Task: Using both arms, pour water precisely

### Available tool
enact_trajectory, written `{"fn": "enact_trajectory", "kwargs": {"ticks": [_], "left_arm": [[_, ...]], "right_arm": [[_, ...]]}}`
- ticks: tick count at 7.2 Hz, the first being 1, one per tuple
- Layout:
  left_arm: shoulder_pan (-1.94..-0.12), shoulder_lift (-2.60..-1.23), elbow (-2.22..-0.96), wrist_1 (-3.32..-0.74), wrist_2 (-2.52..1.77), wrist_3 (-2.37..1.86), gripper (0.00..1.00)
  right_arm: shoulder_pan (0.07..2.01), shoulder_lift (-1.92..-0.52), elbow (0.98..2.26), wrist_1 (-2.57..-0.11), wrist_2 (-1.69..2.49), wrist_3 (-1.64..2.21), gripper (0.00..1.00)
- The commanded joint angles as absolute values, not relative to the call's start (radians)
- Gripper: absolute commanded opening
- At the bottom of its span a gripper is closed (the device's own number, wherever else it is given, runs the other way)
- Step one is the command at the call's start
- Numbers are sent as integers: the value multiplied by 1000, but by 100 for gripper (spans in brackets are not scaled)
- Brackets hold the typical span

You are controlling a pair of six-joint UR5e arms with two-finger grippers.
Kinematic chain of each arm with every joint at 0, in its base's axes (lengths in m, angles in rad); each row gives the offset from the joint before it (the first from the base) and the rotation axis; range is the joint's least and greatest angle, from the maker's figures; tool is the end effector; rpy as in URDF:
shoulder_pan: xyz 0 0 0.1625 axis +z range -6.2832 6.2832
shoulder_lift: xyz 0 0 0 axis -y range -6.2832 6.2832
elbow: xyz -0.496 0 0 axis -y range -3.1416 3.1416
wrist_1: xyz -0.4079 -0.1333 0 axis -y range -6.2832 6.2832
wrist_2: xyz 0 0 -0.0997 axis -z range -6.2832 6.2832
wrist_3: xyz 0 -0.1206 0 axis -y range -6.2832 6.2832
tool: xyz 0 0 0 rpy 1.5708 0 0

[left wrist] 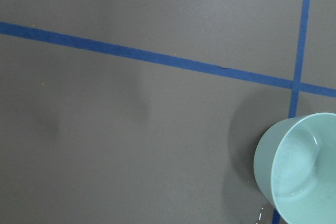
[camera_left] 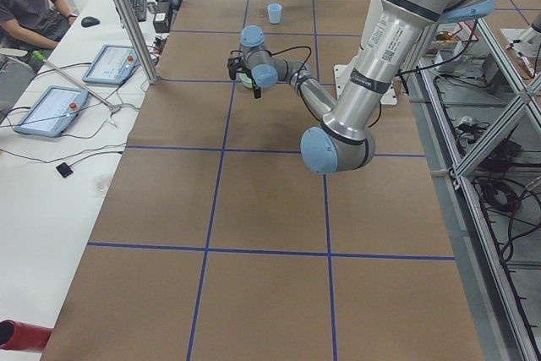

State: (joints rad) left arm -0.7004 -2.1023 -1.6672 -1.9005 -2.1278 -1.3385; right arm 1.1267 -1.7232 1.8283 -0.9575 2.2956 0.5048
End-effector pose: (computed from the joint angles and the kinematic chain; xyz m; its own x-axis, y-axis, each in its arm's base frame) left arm 0.5076 -0.5189 0.3278 0.4780 -0.1474 -0.8659 0.1094 0.9881 -0.1078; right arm -0.1515 -0.4427 0.6123 0.5840 -0.2976 0.7552 0.0468 0.9412 0.3347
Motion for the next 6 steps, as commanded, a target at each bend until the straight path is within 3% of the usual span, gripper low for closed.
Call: {"fn": "enact_trajectory", "kwargs": {"ticks": [1,4,6], "left_arm": [[-706,-2097,-1672,-1901,-2126,-1339,99],[-706,-2091,-1675,-1899,-2126,-1341,99],[-706,-2089,-1675,-1899,-2126,-1342,99]], "right_arm": [[990,-1790,1827,-710,2154,647,100],[941,-1879,1703,-280,2033,649,99],[881,-1878,1701,-252,1990,649,99]]}}
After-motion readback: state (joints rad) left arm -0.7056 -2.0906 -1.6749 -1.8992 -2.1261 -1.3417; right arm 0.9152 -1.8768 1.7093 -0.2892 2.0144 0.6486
